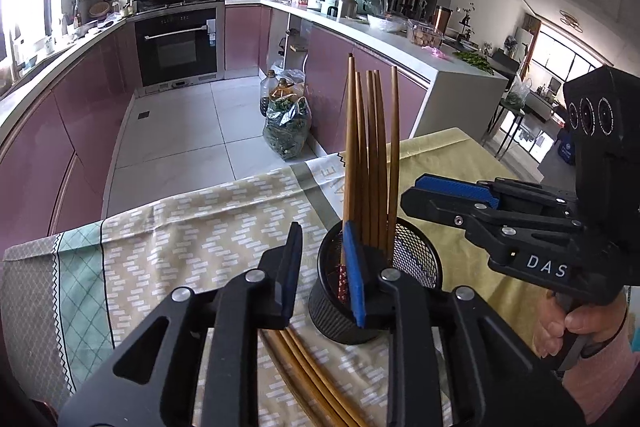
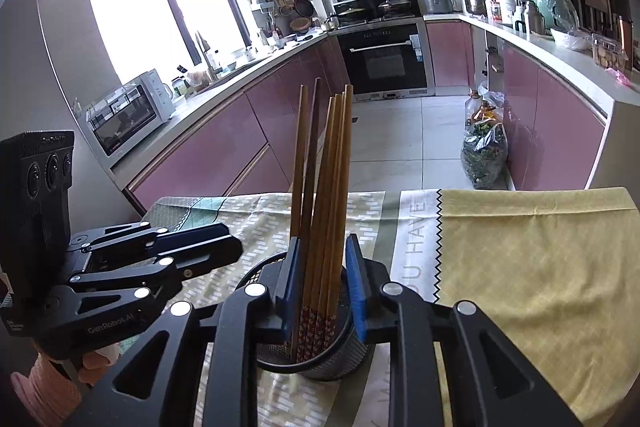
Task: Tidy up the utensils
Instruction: 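Open the left gripper while the right gripper opens, releasing both chopsticks into the cup, then grasp a chopstick from the pile with the right gripper while the left gripper grasps another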
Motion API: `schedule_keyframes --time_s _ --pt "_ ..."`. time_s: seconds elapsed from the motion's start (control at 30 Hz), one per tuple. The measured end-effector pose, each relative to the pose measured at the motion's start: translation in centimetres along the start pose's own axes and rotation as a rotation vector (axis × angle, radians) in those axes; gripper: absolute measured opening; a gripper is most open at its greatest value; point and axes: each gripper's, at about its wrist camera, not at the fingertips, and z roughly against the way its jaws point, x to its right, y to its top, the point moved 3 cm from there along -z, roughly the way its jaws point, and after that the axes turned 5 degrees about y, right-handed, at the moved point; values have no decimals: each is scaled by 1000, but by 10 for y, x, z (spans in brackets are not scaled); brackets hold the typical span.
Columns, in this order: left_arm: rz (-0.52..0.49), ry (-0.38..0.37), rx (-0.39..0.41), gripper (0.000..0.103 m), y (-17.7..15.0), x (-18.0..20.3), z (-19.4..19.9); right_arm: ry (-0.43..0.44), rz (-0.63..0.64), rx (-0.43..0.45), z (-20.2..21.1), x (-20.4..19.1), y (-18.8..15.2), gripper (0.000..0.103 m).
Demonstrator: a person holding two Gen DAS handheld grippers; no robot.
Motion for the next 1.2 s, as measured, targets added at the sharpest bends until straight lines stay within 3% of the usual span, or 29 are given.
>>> schedule_keyframes --time_s 0.23,0.4,0.87,1.2 --pt "9 44 101 32 -21 -8 43 58 57 35 26 -23 -12 29" --pt "8 67 115 39 -46 -15 62 129 130 15 38 -51 -35 32" --pt "48 66 -95 40 -135 -25 27 140 100 -211 -14 -65 -120 32" --pt "40 62 -168 40 -155 -16 10 103 94 -256 -26 -70 -142 32"
